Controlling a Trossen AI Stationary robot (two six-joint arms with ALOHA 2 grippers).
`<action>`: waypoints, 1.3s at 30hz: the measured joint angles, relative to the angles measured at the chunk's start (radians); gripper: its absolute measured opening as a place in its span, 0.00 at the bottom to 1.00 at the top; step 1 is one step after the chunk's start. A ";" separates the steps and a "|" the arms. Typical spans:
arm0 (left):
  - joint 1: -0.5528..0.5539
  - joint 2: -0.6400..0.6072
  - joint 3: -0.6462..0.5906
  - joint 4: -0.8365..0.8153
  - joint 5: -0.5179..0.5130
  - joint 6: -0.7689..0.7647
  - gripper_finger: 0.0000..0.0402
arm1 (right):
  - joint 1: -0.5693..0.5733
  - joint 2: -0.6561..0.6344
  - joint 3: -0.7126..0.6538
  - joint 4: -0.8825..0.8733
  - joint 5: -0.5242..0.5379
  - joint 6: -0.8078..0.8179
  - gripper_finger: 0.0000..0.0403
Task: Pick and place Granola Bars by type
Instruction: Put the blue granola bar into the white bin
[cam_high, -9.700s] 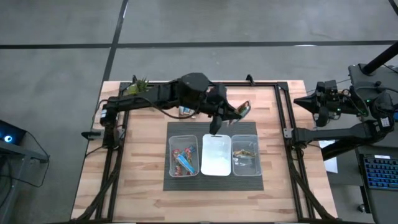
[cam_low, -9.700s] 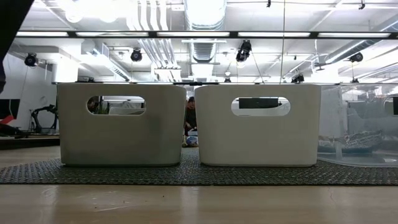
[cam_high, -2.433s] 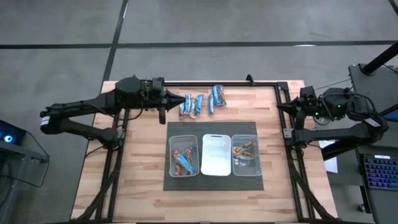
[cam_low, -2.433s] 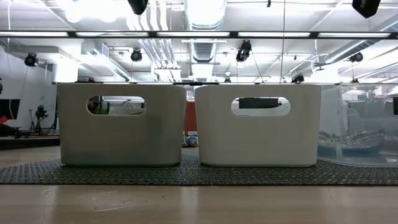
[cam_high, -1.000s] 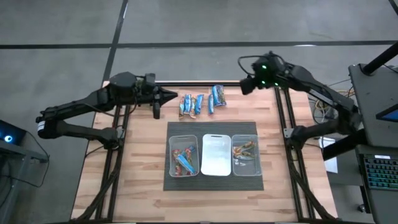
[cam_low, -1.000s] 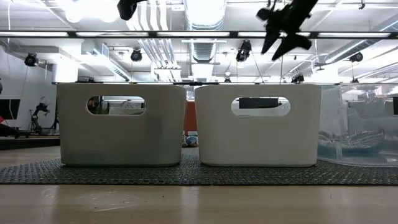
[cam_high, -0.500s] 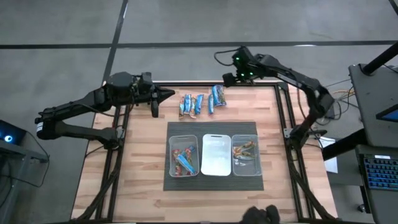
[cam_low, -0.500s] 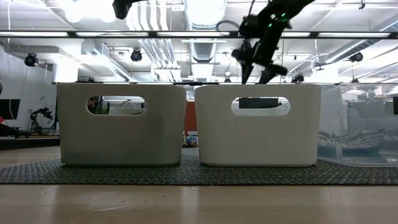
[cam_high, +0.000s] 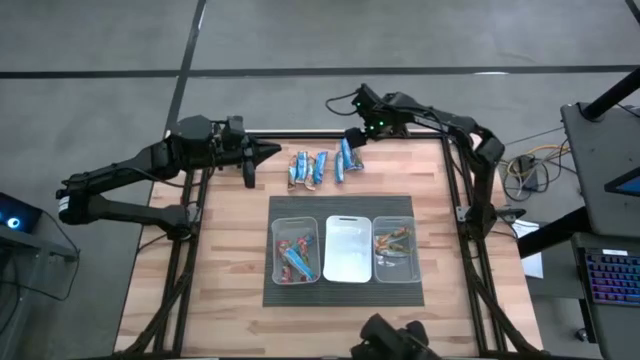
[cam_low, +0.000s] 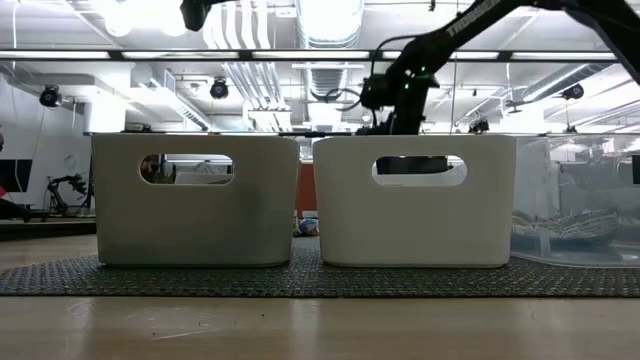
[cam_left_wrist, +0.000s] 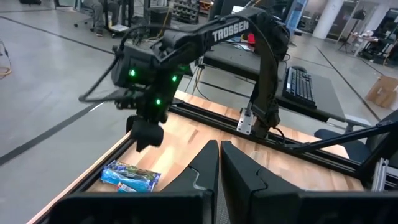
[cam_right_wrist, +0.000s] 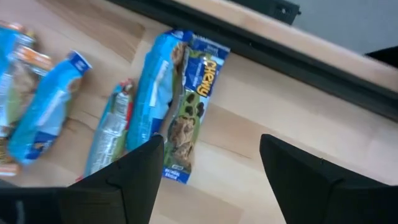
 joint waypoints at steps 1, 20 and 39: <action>0.000 0.000 0.000 0.000 -0.003 -0.003 0.00 | 0.000 0.011 0.000 0.000 -0.004 0.008 0.63; 0.000 0.000 0.000 -0.001 -0.009 -0.045 0.00 | -0.001 0.109 0.000 0.084 -0.056 0.018 0.65; 0.000 0.000 0.000 -0.001 -0.009 -0.052 0.00 | -0.001 0.191 0.004 0.112 -0.072 0.016 0.62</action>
